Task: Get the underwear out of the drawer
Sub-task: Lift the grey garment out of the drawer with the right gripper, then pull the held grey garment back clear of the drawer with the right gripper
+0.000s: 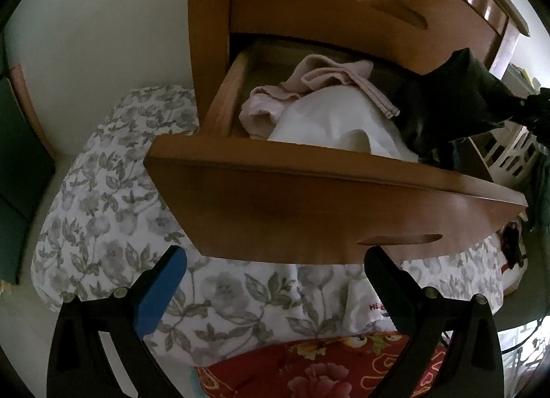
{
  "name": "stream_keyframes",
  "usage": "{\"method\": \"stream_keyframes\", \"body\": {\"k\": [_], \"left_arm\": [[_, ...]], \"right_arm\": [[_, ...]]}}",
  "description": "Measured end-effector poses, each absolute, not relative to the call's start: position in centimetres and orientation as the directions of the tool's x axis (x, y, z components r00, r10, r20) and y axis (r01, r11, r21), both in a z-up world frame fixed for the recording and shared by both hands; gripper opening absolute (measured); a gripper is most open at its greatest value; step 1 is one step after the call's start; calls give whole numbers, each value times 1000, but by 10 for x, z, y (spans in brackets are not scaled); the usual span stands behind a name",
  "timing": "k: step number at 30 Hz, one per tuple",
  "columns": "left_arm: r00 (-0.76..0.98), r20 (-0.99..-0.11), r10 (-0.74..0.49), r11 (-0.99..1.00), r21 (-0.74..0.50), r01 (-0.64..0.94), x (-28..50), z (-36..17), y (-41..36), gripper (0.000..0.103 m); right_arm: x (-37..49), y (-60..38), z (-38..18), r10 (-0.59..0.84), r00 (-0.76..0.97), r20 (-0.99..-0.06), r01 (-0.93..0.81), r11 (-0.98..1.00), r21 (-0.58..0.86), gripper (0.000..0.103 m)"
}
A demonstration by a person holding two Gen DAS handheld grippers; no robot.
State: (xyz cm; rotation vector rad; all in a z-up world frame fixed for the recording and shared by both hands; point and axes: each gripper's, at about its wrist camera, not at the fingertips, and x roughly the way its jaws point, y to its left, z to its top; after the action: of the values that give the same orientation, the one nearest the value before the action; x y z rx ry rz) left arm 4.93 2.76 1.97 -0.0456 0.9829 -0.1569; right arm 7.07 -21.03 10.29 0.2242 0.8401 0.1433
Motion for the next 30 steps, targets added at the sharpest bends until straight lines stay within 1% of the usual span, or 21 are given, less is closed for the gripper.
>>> {"method": "stream_keyframes", "body": {"k": [11,21,30], "left_arm": [[559,-816,-143,988,-86,126,43,30,20,103],[582,-802,-138,988,-73,133,33,44,13,103],[602,-786,-137,988,-62,143,22,57,6,103]], "right_arm": [[40,-222,134,233,725,-648,-66,960,271,9],[15,-225,165,232,775,-588,-96,962,254,9],[-14,-228,197,234,826,-513,-129,964,231,9]]}}
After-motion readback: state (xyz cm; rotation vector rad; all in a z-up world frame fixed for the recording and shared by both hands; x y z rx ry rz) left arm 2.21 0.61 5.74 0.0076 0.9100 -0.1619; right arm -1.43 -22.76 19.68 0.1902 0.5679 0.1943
